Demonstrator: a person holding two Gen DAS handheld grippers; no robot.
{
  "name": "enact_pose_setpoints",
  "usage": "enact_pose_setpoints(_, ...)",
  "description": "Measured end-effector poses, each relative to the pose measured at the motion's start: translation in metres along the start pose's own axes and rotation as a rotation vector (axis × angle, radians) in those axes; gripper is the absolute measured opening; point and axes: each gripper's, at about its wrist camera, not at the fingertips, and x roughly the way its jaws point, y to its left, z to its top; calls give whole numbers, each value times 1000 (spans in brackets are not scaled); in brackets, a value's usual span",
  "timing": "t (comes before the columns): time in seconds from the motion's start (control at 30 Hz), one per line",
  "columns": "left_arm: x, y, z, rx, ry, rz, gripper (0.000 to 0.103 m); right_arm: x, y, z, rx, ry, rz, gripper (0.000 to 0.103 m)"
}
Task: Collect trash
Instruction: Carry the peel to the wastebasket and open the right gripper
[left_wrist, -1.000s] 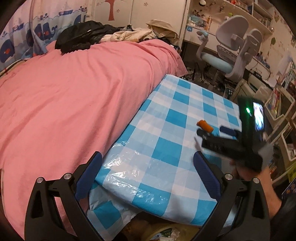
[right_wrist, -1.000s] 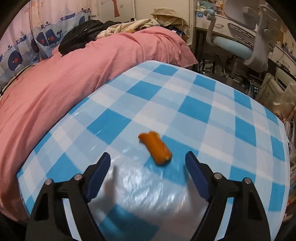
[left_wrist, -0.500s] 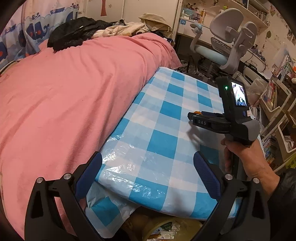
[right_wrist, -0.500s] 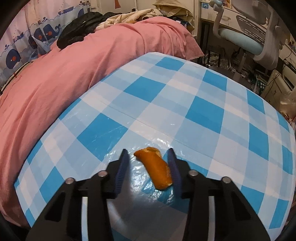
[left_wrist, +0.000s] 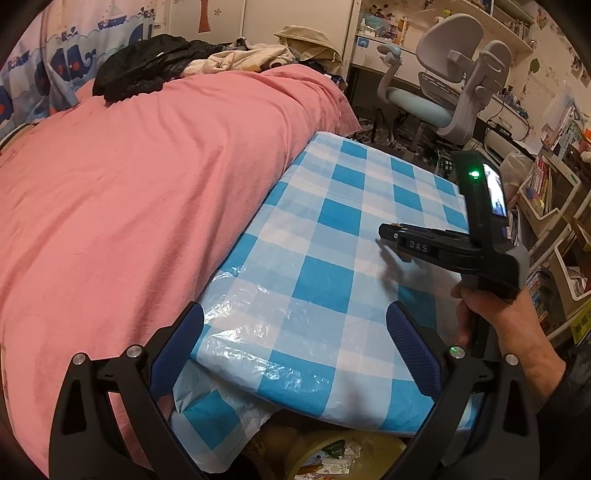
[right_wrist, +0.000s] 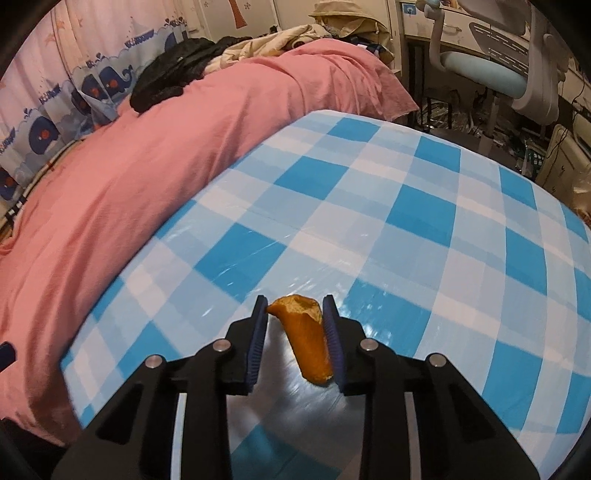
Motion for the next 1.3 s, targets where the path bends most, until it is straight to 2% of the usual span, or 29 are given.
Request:
enact_pose_setpoints(0.73, -1, -6, -5, 34, 7, 2, 96, -74, 23, -55, 48, -48, 152, 31)
enact_pose_setpoints(1.07, -3, -12, -7, 61, 4, 10, 96, -102, 30, -89, 85, -52, 191, 31)
enact_pose_setpoints(1.3, -3, -17, -9, 87, 1, 12, 96, -117, 43, -120, 70, -32, 185, 31)
